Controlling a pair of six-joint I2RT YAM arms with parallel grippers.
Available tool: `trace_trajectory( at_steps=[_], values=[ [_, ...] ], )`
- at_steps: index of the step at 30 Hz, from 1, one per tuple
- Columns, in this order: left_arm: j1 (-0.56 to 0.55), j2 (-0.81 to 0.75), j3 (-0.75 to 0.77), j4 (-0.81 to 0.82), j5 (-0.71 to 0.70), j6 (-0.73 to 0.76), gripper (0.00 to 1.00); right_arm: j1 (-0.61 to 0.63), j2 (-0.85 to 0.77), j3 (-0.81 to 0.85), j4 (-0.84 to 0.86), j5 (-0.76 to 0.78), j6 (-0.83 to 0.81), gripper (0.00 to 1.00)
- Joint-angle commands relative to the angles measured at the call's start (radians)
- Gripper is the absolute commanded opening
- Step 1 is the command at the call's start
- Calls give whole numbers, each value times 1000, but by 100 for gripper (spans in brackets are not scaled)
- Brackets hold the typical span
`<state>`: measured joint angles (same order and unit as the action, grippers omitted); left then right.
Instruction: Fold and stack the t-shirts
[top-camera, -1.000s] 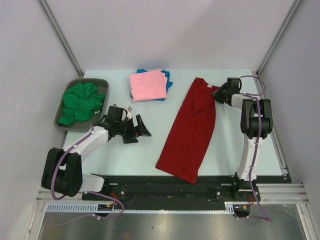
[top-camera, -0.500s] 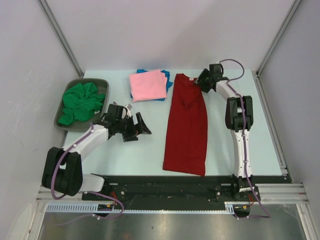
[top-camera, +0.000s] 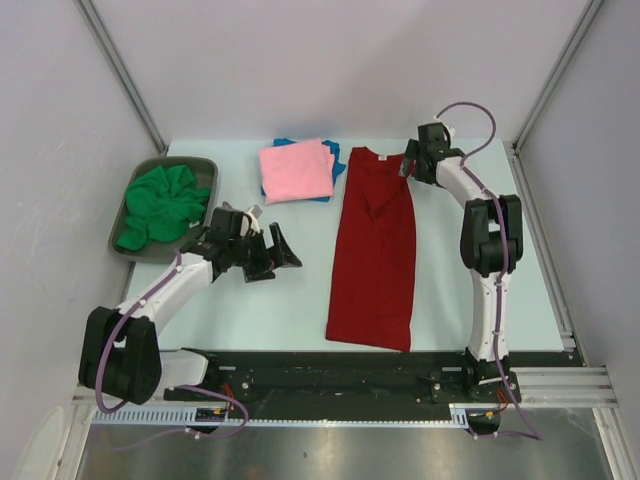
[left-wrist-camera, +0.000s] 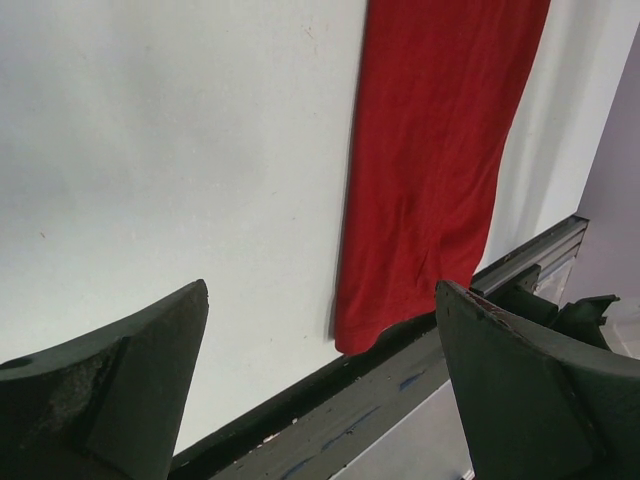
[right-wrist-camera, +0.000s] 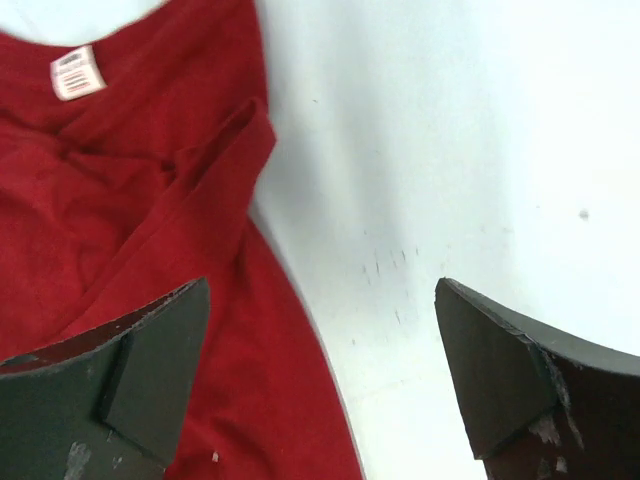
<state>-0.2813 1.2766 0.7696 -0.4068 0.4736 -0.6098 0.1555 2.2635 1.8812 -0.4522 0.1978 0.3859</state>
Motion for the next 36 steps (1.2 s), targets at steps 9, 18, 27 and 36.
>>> trace_trajectory(
  at_steps=[9,18,27,36],
  values=[
    [-2,-23,-13,57,11,-28,100,326,-45,206,-247,253,-332,100],
    [-4,-62,-50,59,17,-16,100,458,152,401,-332,521,-493,98],
    [2,-53,-61,53,30,7,100,458,194,351,-272,631,-535,90],
    [10,-37,-52,43,39,25,100,440,222,340,-263,641,-535,89]
  ],
)
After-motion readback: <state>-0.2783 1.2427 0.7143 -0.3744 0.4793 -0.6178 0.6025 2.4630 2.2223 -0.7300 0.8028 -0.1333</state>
